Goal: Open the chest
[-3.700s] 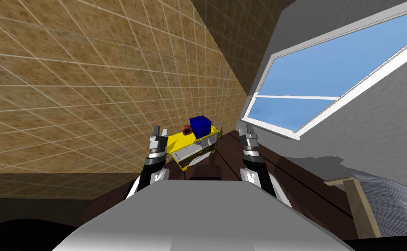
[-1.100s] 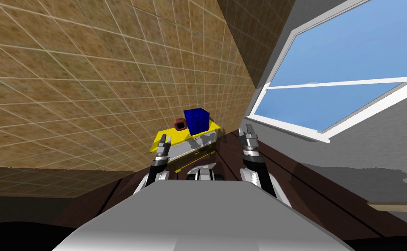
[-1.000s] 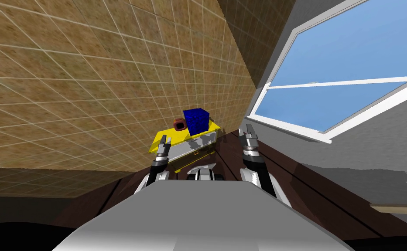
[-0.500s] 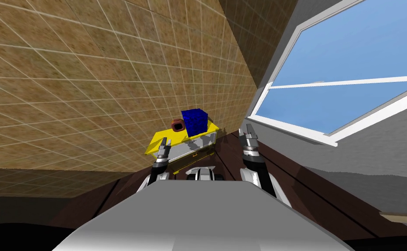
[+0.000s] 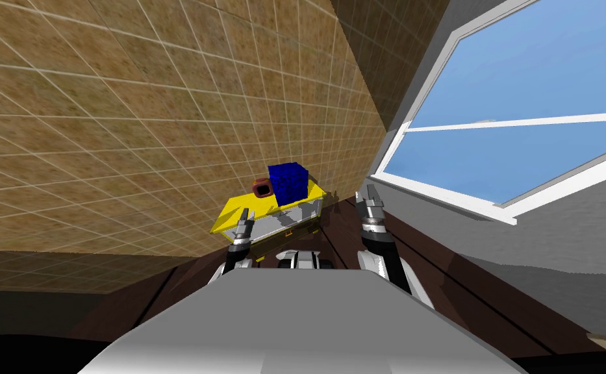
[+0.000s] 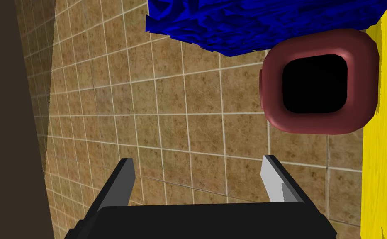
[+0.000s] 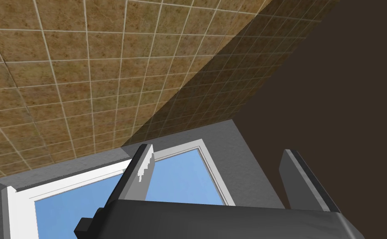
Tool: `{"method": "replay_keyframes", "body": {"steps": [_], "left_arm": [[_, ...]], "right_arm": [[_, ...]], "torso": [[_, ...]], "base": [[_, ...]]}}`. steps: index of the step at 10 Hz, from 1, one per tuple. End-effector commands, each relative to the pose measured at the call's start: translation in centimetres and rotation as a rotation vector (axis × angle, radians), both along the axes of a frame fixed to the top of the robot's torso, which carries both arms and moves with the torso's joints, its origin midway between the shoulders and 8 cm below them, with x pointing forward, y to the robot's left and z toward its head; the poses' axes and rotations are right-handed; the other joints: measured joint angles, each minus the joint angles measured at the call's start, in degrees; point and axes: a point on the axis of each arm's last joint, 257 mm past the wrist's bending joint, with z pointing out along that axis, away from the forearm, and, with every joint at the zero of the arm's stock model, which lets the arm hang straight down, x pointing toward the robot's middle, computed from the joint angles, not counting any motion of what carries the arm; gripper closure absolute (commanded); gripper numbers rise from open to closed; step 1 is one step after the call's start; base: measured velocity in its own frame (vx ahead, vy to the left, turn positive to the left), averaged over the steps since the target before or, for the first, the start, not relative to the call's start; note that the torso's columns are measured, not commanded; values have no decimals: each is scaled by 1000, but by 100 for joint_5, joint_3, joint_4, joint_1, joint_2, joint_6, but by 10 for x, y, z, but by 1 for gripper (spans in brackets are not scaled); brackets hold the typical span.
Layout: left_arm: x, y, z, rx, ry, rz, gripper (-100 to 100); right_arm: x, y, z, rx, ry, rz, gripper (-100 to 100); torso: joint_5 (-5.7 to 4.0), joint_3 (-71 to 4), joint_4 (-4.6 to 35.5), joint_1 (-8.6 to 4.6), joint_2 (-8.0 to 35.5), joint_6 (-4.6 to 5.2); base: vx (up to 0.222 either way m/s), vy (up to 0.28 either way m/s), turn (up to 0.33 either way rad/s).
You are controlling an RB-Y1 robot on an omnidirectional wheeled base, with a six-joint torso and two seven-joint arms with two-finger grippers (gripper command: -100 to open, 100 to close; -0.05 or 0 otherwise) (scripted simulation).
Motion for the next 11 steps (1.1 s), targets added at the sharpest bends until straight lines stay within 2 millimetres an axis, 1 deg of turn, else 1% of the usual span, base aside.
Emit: {"method": "replay_keyframes", "body": {"steps": [1, 8, 9, 10, 11], "left_arm": [[-1, 8, -18, -8, 16, 12, -100], [-5, 25, -66, -35, 79, 47, -100], [-6, 28, -70, -41, 74, 54, -100], [-8, 30, -80, -44, 95, 58, -100], [-8, 32, -82, -49, 86, 64, -100]], "right_arm": [[0, 0, 0, 0, 0, 0, 0], [0, 0, 0, 0, 0, 0, 0], [0, 0, 0, 0, 0, 0, 0], [0, 0, 0, 0, 0, 0, 0], [0, 0, 0, 0, 0, 0, 0]], "torso": [[-1, -1, 0, -2, -1, 1], [1, 2, 1, 2, 3, 0], [0, -1, 0, 3, -1, 0], [-1, -5, -3, -4, -9, 0], [-1, -7, -3, -2, -10, 1]], "base": [[70, -88, 40], [54, -57, 35], [64, -64, 47], [70, -60, -5], [81, -84, 20]]}}
